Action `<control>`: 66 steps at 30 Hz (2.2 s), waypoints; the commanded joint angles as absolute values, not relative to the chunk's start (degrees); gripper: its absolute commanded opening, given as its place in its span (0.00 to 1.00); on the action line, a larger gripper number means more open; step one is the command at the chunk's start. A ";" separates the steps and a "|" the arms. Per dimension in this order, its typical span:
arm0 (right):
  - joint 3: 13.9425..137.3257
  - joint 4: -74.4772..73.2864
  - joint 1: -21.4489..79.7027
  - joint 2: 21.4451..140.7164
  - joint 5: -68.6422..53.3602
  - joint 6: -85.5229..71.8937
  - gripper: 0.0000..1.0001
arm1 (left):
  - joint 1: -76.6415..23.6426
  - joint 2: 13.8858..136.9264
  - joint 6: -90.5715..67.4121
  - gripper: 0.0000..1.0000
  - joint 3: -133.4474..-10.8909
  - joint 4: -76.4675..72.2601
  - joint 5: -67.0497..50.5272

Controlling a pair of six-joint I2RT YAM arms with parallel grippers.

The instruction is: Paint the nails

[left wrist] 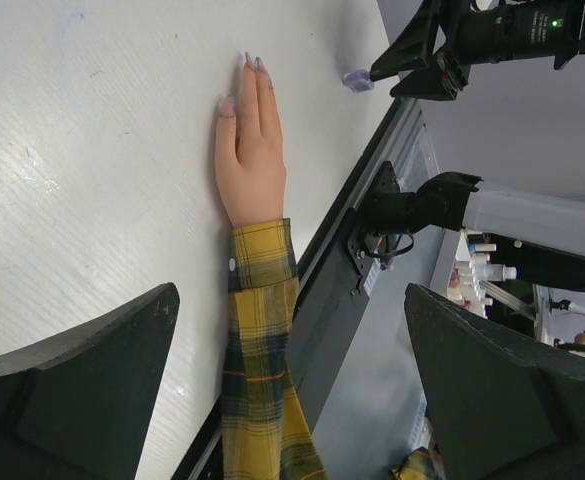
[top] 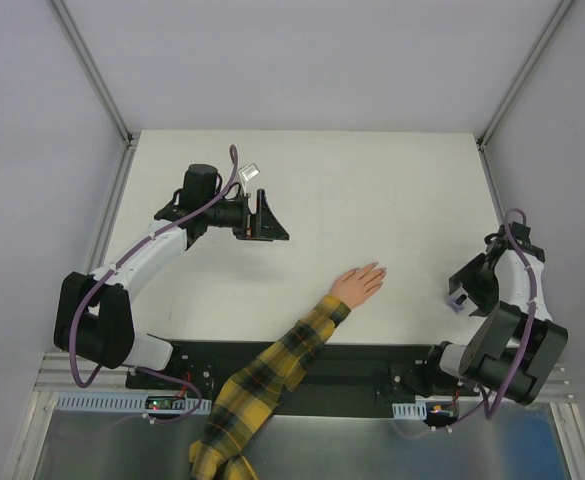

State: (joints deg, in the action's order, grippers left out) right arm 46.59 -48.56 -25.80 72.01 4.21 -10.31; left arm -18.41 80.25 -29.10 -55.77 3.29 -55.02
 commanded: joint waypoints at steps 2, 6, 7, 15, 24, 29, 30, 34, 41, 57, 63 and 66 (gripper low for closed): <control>47.64 -48.52 -24.17 74.26 8.17 -11.25 0.65 | -18.90 79.80 -28.12 0.94 -57.48 3.16 -56.16; 47.29 -47.99 -23.56 74.62 9.75 -10.81 0.60 | -18.90 79.80 -28.12 0.94 -57.48 3.16 -56.08; 47.20 -47.73 -23.55 74.79 9.49 -10.81 0.53 | -18.90 79.72 -28.04 0.95 -57.48 3.16 -56.16; 46.85 -46.85 -22.68 76.11 10.20 -9.93 0.37 | -18.98 79.72 -27.86 0.95 -57.31 3.34 -56.16; 49.92 -47.90 -15.48 73.57 13.79 -6.86 0.01 | -18.98 78.75 -27.34 0.95 -56.87 3.25 -54.93; 53.78 -48.60 -5.48 68.83 11.79 -0.80 0.01 | -19.25 77.35 -26.81 0.94 -56.51 3.25 -54.67; 55.01 -48.34 -3.62 68.30 9.34 0.34 0.01 | -19.68 77.26 -26.55 0.94 -56.43 3.16 -54.49; 55.64 -47.11 8.84 63.12 5.81 4.74 0.01 | -21.78 77.61 -26.37 0.94 -56.60 2.73 -55.11; 53.97 -46.05 22.13 54.33 -3.86 7.29 0.01 | -31.72 78.75 -28.21 0.93 -59.50 2.46 -53.70; 55.10 -40.78 34.10 45.26 -31.10 13.97 0.01 | -35.50 84.20 -21.19 0.66 -63.91 0.18 -76.20; 58.09 -39.29 34.45 46.14 -36.91 18.10 0.01 | -38.31 83.06 -21.79 0.80 -63.11 -2.72 -79.45; 60.64 -37.80 34.63 47.28 -32.29 14.62 0.01 | -39.55 82.80 -21.45 0.78 -61.97 -2.90 -77.01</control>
State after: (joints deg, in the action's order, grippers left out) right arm 55.46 -42.70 34.13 46.52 -31.20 14.96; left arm -38.04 84.84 -23.55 -63.31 0.16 -74.78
